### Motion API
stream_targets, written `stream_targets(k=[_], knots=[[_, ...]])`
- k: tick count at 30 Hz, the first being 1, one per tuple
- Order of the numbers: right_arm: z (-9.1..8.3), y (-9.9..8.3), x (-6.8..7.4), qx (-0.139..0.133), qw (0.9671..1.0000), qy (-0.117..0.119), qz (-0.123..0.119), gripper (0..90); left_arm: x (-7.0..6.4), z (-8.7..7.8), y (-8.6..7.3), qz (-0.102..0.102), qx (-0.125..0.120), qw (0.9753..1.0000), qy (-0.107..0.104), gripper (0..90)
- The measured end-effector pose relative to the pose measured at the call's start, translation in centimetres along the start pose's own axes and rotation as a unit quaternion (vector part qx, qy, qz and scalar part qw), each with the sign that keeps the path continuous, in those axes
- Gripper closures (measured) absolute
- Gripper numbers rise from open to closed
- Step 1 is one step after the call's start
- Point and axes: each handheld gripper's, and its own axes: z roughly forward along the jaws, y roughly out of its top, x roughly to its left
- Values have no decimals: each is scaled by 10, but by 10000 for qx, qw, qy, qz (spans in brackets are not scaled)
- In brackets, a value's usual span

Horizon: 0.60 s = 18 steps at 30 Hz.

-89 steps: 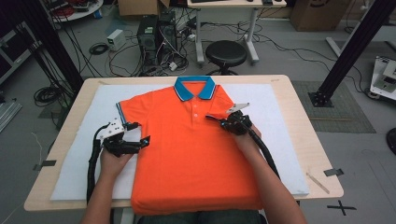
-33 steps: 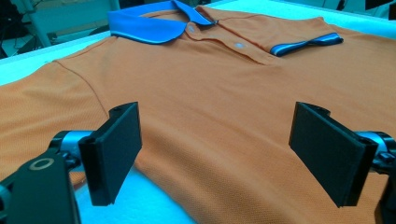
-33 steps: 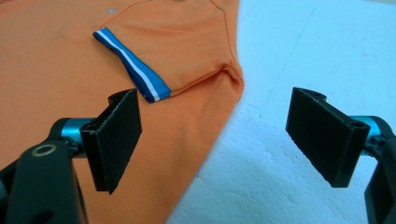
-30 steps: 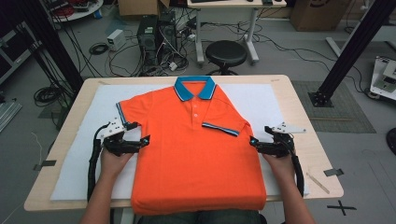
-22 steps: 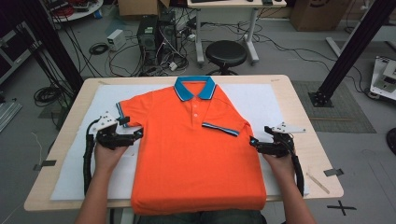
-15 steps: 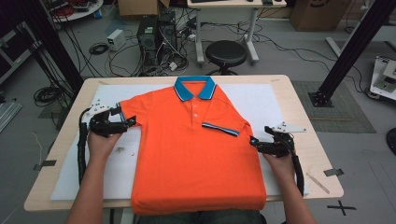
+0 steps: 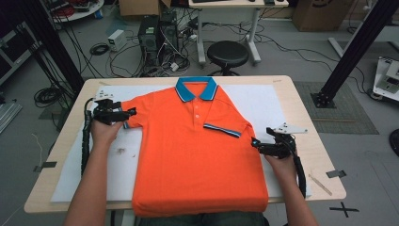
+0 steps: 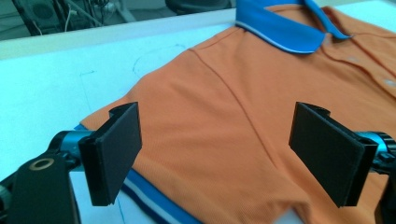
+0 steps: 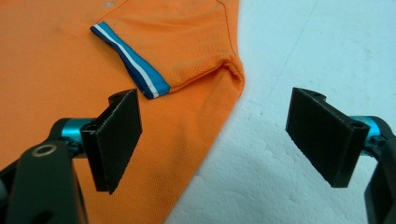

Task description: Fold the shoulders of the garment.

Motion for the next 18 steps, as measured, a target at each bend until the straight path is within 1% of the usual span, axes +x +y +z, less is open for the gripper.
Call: stream_targets(k=[1, 2, 3, 4, 5, 6, 8, 9, 10, 11, 12, 13, 14, 15, 16, 17, 18], knots=[[0, 0, 0, 0, 10000, 0, 0, 188, 1, 3, 0, -25, -85, 9999, 55, 171], [0, 0, 0, 16, 10000, 4, -6, 188, 6, 11, 1, -158, 37, 9998, 110, 171], [0, 0, 0, 26, 10000, 5, -7, 188, 8, 14, 1, -160, 171, 9996, 163, 171], [0, 0, 0, 25, 10000, 2, -7, 188, 10, 19, 2, -121, 342, 9990, 267, 171], [1, 0, 1, 38, 10000, -3, -22, 187, 11, 22, 2, -87, 430, 9983, 371, 172], [1, 0, 1, 41, 10000, -5, -37, 188, 13, 24, 1, -94, 453, 9977, 488, 171], [1, 0, 1, 55, 10000, -12, -47, 187, 18, 28, -3, -324, 494, 9968, 541, 172], [1, 0, 2, 55, 10000, -16, -70, 187, 21, 30, -5, -416, 609, 9954, 610, 185], [1, 1, 2, 60, 9999, -24, -85, 188, 23, 33, -9, -482, 693, 9944, 641, 194], [1, 1, 2, 70, 9999, -32, -99, 188, 24, 35, -11, -497, 794, 9935, 648, 194], [1, 1, 2, 84, 9999, -25, -94, 187, 24, 36, -13, -431, 869, 9927, 723, 214], [1, 1, 2, 84, 9999, -25, -94, 187, 24, 36, -13, -431, 869, 9927, 723, 239], [2, 1, 2, 87, 9999, -30, -102, 188, 21, 36, -12, -194, 972, 9903, 974, 306], [2, 1, 2, 89, 9999, -34, -105, 188, 21, 35, -12, -153, 1003, 9898, 1003, 375], [2, 1, 2, 92, 9999, -35, -103, 188, 20, 35, -12, -202, 995, 9898, 1004, 423], [2, 1, 2, 92, 9999, -35, -103, 188, 20, 35, -12, -202, 995, 9898, 1004, 443], [2, 1, 3, 130, 9999, -35, -108, 188, 17, 35, -13, -184, 951, 9895, 1075, 462]])
